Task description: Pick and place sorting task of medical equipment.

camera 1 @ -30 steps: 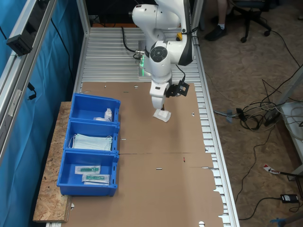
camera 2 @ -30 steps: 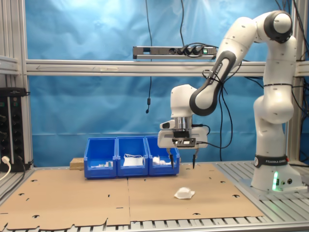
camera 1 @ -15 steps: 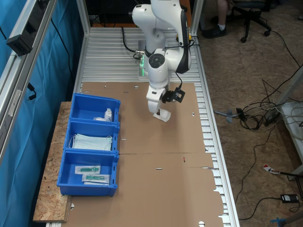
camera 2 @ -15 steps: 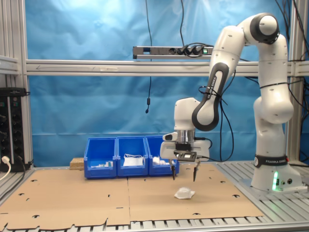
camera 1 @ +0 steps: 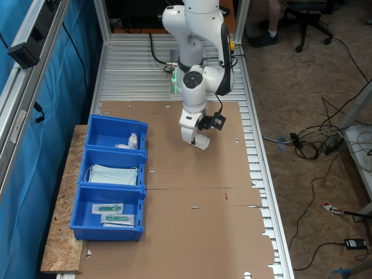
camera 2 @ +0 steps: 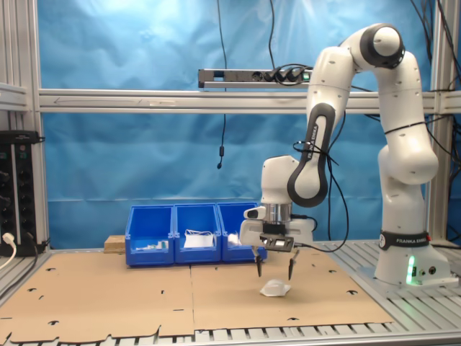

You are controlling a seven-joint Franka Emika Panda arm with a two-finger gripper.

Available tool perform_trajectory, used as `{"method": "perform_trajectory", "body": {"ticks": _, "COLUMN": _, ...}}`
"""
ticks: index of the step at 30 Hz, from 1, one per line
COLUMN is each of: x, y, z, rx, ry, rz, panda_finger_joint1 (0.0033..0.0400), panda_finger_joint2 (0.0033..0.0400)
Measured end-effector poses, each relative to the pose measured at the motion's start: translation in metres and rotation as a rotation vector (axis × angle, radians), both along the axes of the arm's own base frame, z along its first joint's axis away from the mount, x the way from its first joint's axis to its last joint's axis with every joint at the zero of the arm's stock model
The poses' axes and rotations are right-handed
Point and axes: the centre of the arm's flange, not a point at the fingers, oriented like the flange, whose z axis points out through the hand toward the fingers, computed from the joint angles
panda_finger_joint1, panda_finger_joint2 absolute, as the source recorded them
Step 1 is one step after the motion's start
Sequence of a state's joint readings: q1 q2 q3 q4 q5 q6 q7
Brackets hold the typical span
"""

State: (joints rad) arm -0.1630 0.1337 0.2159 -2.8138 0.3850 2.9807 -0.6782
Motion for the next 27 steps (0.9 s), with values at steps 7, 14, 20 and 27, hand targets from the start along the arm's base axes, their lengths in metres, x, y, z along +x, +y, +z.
{"method": "perform_trajectory", "body": {"ticks": 7, "x": 0.001, "y": 0.005, "z": -0.005, "rx": -0.002, "ry": -0.003, "rz": 0.010, "panda_finger_joint1": 0.0399, "panda_finger_joint2": 0.0399}}
{"method": "perform_trajectory", "body": {"ticks": 14, "x": 0.002, "y": 0.013, "z": -0.008, "rx": -0.005, "ry": -0.011, "rz": 0.029, "panda_finger_joint1": 0.0399, "panda_finger_joint2": 0.0399}}
{"method": "perform_trajectory", "body": {"ticks": 20, "x": 0.002, "y": 0.016, "z": -0.010, "rx": -0.005, "ry": -0.010, "rz": 0.034, "panda_finger_joint1": 0.0399, "panda_finger_joint2": 0.0399}}
{"method": "perform_trajectory", "body": {"ticks": 27, "x": -0.001, "y": 0.017, "z": -0.016, "rx": -0.004, "ry": 0.001, "rz": 0.034, "panda_finger_joint1": 0.0399, "panda_finger_joint2": 0.0399}}
